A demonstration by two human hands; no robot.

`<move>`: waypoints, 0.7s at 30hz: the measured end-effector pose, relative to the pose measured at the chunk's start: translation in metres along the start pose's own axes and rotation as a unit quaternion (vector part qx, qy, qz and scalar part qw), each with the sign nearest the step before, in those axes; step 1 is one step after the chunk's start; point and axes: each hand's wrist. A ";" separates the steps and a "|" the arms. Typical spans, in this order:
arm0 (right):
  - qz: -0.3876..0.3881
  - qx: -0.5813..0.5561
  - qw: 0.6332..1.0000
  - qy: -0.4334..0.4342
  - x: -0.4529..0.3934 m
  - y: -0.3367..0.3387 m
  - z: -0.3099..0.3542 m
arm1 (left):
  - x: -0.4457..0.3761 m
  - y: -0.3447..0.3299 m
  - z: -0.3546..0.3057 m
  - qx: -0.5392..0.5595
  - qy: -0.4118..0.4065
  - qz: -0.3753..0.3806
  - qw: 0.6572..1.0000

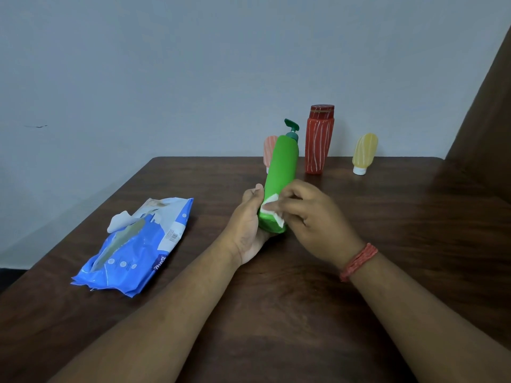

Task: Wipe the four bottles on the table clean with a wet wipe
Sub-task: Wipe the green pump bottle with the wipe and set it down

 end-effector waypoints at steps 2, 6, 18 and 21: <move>0.018 -0.008 0.999 0.031 0.000 0.001 0.000 | -0.001 0.002 0.000 0.007 -0.004 -0.002 1.000; -0.059 -0.017 0.997 -0.056 0.003 -0.005 -0.007 | -0.001 0.000 -0.001 0.015 0.001 -0.009 1.000; 0.017 0.083 0.996 0.033 0.001 -0.008 0.012 | -0.001 0.009 -0.005 0.084 0.003 -0.006 0.996; -0.018 0.061 0.998 -0.006 0.002 -0.008 0.006 | 0.000 0.008 -0.006 0.087 -0.015 -0.016 0.996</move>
Point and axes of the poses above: each hand's wrist, its own x-axis away from the middle knuckle, its own y-axis out of the back of the hand, z = x × y, and after that the axes turned 5 degrees about y, right-handed
